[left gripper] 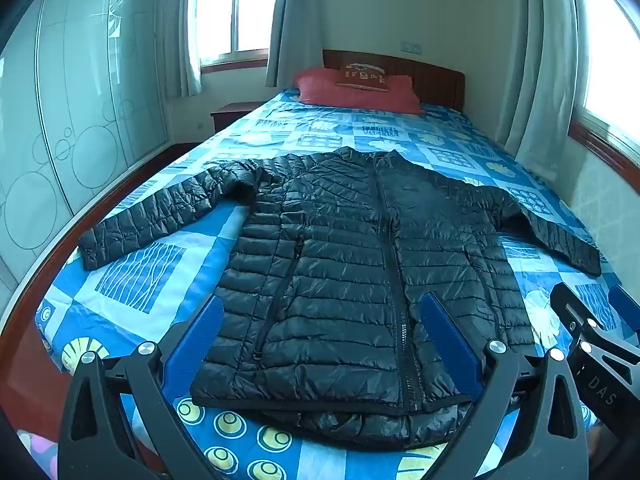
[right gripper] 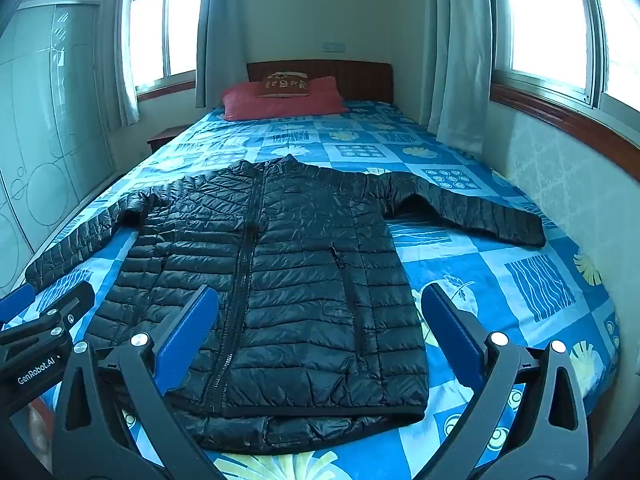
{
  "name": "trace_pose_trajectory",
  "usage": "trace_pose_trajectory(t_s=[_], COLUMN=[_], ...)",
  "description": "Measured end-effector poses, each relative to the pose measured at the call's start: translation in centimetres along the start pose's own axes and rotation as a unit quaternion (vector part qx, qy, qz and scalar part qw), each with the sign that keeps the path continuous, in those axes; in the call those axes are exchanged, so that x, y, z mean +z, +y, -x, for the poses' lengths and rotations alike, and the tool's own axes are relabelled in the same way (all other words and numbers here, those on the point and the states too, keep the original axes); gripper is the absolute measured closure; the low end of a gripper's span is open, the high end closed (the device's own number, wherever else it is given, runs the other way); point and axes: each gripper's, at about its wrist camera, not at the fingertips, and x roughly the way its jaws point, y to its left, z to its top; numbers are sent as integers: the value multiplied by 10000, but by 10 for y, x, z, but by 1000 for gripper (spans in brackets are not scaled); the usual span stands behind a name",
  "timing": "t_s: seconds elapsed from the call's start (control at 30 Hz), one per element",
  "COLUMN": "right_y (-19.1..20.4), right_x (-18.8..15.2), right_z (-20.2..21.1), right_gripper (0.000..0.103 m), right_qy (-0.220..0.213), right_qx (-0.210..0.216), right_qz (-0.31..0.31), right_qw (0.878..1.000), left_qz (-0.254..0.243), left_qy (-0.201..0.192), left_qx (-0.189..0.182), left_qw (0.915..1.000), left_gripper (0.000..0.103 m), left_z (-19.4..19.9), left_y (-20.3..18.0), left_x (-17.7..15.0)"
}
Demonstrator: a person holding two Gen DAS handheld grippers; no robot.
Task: Fold large clothes
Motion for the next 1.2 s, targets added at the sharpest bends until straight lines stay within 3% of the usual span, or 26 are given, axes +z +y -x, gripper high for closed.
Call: trace_pose_trajectory(t_s=[1.2], right_y=[3], right_x=[-3], right_z=[0], right_gripper=[2], right_qy=[38], right_qx=[10], right_qz=[-4], right_qw=[10000], left_qz=[25], left_qy=[18], left_qx=[-8], left_qw=[10000], left_gripper=[5], left_z=[0], left_y=[4], left_x=[-2])
